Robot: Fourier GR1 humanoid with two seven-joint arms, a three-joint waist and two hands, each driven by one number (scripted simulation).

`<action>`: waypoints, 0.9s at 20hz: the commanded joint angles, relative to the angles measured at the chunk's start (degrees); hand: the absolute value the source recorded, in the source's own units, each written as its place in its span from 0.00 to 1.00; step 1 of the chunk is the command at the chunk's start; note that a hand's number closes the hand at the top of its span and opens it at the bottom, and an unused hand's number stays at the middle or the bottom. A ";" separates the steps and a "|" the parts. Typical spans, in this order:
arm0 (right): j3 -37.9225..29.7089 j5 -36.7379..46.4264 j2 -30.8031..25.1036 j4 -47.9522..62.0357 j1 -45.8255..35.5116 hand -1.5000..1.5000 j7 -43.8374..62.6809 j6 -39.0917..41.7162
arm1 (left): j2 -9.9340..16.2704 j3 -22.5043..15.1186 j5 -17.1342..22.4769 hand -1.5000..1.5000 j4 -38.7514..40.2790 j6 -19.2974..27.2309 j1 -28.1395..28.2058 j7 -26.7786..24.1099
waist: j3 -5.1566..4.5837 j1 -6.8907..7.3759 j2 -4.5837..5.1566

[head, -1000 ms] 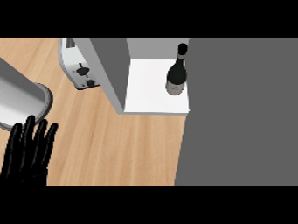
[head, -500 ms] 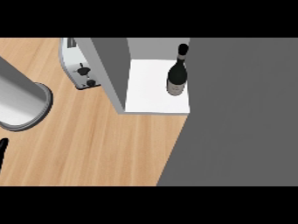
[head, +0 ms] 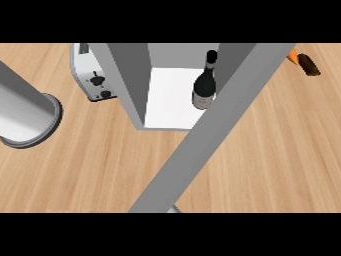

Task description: Pick up the wine, place it into the cabinet and close the cabinet

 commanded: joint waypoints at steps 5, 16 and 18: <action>-3.99 -3.61 0.23 17.37 -23.69 1.00 1.08 -15.86 | 0.71 7.24 3.91 0.00 0.45 -7.92 3.18 2.39 | -0.01 0.93 0.29; -16.33 -8.23 0.25 40.62 -37.18 1.00 -9.41 -11.96 | -1.97 10.53 3.84 0.00 1.31 -9.72 1.12 7.89 | 0.08 -0.49 0.57; -21.38 -8.13 -0.01 44.36 -39.55 1.00 -10.43 -9.65 | -1.27 12.30 4.77 0.00 -1.73 -9.69 3.11 9.90 | 0.11 -0.22 0.53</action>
